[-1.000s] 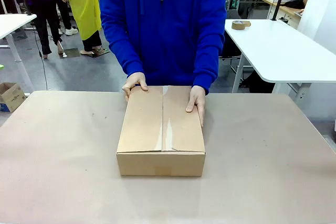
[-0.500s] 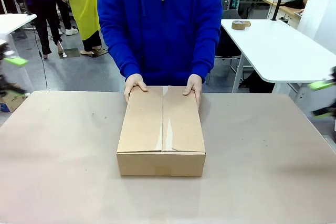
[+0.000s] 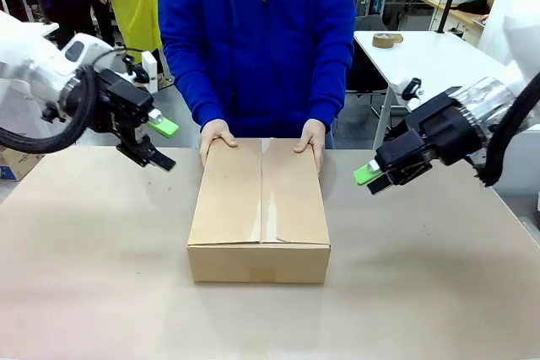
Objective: Pack the gift set into the box.
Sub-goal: Press and hold the closed box until the human finishes sealing it.
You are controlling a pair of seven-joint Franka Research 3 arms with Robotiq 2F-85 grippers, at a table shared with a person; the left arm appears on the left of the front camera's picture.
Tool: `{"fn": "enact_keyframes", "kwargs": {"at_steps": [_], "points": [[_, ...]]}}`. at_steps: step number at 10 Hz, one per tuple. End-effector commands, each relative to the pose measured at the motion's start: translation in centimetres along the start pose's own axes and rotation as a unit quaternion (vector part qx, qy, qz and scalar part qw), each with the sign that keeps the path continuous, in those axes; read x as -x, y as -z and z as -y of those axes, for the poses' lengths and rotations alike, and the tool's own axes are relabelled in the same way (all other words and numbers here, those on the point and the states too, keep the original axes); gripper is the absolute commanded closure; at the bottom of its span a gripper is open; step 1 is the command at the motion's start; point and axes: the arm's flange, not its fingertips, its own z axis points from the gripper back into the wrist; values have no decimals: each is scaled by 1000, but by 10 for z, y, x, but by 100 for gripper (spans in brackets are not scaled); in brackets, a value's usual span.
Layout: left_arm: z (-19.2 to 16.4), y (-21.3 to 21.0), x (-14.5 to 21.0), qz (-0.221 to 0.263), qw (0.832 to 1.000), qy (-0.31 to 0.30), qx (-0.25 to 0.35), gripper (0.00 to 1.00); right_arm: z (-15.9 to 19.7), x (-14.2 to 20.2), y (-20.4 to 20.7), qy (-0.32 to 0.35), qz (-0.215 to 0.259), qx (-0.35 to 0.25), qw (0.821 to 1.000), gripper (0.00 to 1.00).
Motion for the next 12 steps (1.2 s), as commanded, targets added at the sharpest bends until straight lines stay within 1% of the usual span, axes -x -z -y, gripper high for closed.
{"fn": "enact_keyframes", "kwargs": {"at_steps": [1,2,3,4,5,6,7,8,9,10,11,12], "points": [[21,-22,9,25,1000,17,-5,0,7,3,-21,54,9,-15,998,0],[0,0,0,0,1000,0,0,0,0,0,0,0,0,0,1000,0],[-5,14,-18,-20,997,73,-21,0,10,-41,23,-107,37,0,994,0],[-9,23,-27,-22,981,193,-28,0,11,-65,49,-227,47,-72,970,0],[-18,27,-31,23,944,327,-23,0,13,-82,73,-317,108,-59,940,0],[-33,28,-33,54,918,392,-30,0,13,-92,93,-381,131,-105,909,0],[-47,27,-33,103,883,455,-51,0,19,-99,113,-422,138,-140,885,0],[-58,27,-34,126,867,481,-43,0,32,-106,128,-409,135,-162,888,0],[-64,26,-32,171,840,511,-56,0,51,-110,134,-392,150,-158,894,0],[-62,21,-32,176,831,522,-75,0,67,-111,132,-290,71,-179,938,0],[-54,17,-44,141,889,427,-81,0,19,-108,128,-385,141,-108,906,0],[-54,17,-44,141,889,427,-81,0,19,-108,128,-385,141,-108,906,0]]}}
